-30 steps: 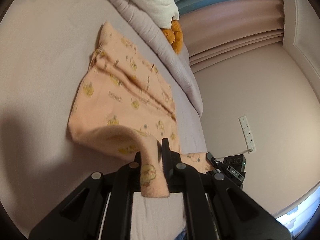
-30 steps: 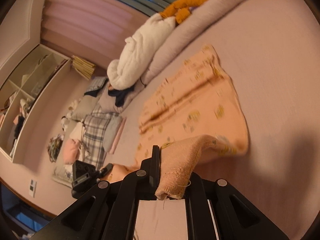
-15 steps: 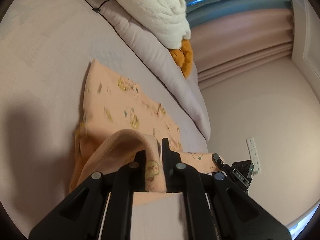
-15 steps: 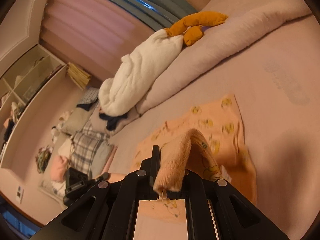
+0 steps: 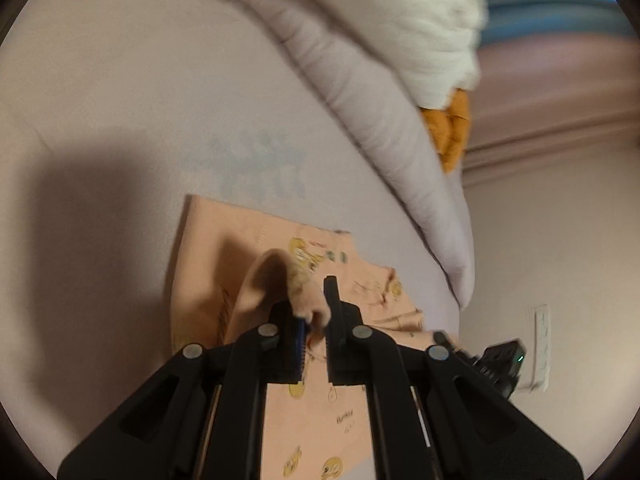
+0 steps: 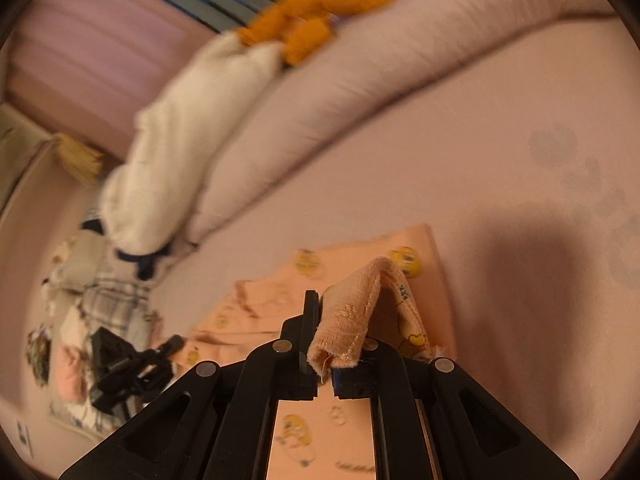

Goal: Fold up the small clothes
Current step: 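Lift the hem with both grippers and fold it over toward the collar, releasing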

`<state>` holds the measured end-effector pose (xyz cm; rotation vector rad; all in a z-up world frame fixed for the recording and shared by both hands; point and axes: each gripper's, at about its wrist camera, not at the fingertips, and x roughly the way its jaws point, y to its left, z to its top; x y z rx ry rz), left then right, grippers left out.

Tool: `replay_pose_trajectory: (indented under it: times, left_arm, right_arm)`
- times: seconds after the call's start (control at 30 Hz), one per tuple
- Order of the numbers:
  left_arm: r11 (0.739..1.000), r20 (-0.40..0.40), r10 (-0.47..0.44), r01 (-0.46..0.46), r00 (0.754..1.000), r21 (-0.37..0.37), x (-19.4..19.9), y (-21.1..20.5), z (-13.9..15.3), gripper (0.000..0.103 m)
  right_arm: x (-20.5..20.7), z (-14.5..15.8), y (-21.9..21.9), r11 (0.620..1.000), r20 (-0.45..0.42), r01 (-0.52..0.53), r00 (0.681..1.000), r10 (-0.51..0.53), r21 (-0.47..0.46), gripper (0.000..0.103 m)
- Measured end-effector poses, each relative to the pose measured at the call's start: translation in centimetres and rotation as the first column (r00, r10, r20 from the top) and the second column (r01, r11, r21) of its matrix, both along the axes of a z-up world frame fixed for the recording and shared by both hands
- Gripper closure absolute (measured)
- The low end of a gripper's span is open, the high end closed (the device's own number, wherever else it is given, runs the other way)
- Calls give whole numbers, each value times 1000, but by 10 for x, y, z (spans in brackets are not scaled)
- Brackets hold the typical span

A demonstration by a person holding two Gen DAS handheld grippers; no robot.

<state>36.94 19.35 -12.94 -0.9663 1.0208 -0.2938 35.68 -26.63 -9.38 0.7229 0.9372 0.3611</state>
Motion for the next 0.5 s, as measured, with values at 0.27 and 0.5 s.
replay_pose_trajectory:
  times: [0.27, 0.5]
  left_arm:
    - [969, -62, 232, -236, 971, -74, 6, 41, -12, 72]
    - [982, 41, 114, -119, 993, 149, -20, 36, 22, 73]
  right_arm:
    - [9, -15, -54, 943, -51, 247, 969, -242, 224, 47]
    - [-24, 13, -53, 990, 112, 141, 984, -138, -17, 47]
